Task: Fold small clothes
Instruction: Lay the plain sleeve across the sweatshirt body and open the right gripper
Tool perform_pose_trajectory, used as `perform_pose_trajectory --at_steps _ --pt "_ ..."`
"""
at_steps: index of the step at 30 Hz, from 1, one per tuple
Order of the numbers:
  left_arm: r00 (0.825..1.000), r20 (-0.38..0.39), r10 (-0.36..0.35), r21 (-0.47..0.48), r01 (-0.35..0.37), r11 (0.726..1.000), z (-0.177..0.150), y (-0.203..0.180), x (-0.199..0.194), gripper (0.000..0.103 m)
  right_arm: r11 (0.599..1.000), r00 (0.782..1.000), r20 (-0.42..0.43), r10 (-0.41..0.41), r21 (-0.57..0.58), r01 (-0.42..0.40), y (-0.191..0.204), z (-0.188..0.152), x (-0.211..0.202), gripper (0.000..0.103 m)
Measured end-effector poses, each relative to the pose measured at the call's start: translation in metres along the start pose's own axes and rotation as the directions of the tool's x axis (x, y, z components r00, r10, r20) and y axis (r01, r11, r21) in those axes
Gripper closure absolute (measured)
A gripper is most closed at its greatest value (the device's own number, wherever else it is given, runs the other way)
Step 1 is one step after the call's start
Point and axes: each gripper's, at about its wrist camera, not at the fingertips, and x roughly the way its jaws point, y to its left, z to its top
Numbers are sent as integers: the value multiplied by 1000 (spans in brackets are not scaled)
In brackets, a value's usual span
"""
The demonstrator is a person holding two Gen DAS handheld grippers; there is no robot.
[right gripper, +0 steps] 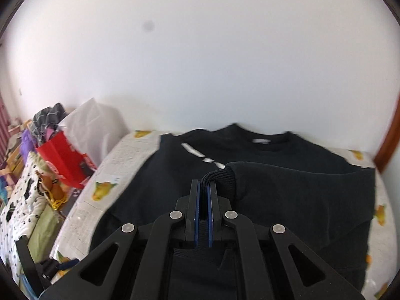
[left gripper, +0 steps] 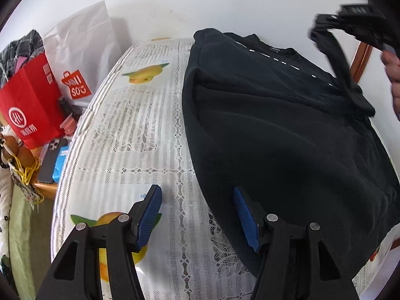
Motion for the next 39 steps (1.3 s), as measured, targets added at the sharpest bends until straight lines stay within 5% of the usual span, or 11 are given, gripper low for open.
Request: perform_pose_trajectory --at_steps 5,11,14,20,31,35,39 --pt "1000 22 -19 -5 19 1000 -2 2 0 40 992 991 -43 124 3 -124 43 5 58 98" --pt "998 56 21 40 -23 999 -7 -5 2 35 992 984 -120 129 -1 -130 67 -4 131 97" --pt "998 54 17 33 -19 999 -6 -3 2 33 986 972 -165 165 8 -166 63 -12 146 88" --pt "998 55 18 32 -20 999 -5 -2 3 31 991 986 -114 121 -34 -126 35 -26 119 60" --pt "999 18 27 3 -27 1000 -10 -3 -4 30 989 976 -208 -59 -145 29 29 -64 150 75" --pt "1000 7 18 -8 -18 1000 -16 -5 -10 30 995 980 -198 13 -93 -32 23 -60 117 73" --pt "1000 13 15 -8 -15 1000 -23 -13 -16 31 998 991 -124 -45 -53 39 -4 -74 60 65"
